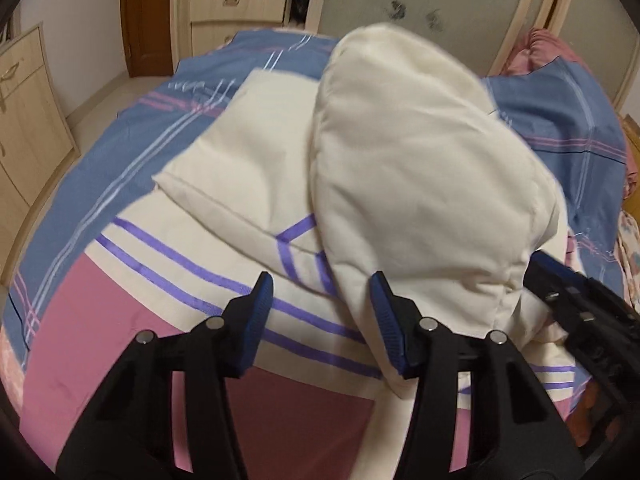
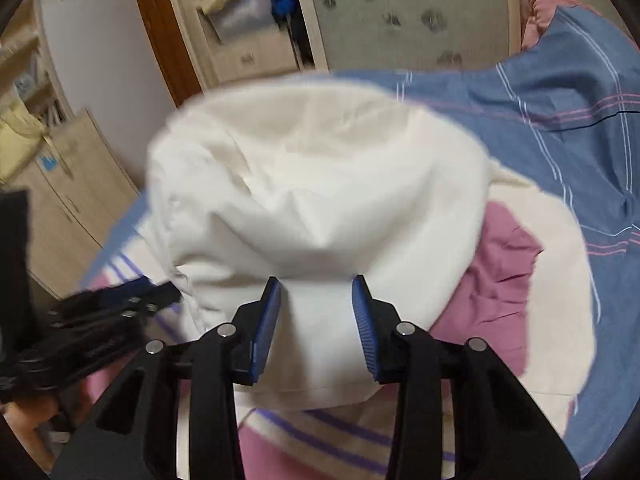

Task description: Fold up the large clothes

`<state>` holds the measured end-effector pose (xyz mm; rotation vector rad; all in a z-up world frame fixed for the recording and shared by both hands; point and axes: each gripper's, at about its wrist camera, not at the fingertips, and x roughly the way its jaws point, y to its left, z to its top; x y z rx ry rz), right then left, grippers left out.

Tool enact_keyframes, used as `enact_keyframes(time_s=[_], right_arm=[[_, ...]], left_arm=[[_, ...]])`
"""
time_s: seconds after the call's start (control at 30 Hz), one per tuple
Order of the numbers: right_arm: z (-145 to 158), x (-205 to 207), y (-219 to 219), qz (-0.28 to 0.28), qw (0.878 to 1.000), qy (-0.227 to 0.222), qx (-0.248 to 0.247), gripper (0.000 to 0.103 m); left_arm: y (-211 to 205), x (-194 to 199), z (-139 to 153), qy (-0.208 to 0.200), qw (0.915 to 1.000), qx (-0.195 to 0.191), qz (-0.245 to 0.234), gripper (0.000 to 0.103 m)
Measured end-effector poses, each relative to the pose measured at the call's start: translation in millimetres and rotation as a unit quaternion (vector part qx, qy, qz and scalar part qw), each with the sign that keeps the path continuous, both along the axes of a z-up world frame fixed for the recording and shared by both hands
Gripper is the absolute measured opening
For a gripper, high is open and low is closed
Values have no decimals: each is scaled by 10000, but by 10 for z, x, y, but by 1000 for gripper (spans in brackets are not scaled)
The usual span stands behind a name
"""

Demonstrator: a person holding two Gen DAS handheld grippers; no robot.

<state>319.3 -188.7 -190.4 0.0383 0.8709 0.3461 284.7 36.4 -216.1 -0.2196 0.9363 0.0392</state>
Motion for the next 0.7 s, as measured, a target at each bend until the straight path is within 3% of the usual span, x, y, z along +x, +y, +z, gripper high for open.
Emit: enact_keyframes(time_s=[0.07,0.13,0.27,0.43,0.5,0.57,0.7], right_arm=[[-288,30,91,-78,9994,300,-146,40],[-370,26,104,-48,9997,209,-118,39],[-94,-242,-59,121,9986,153,484,41],[433,-516,-354,-203,9931,-630,967,41],[493,-386,-398,-419,9928,-700,878,41],[381,-170,-364,-558,9948,-437,727,41],[-212,168,-265,-682,9968,205,371,41]], left_arm=[[34,46,-113,130,9999,-44,32,55],[60,30,-141,132,9999,-91,6,57],[115,-149,93,-324,9995,-10,10,55],[16,-186,371,-935,9955,-103,-144,55],[-122,-77,335,-849,9960,118,-243,52],[-215,61,215,-600,9975,251,-280,51],[-214,297,-172,-107,9992,316,-234,54]])
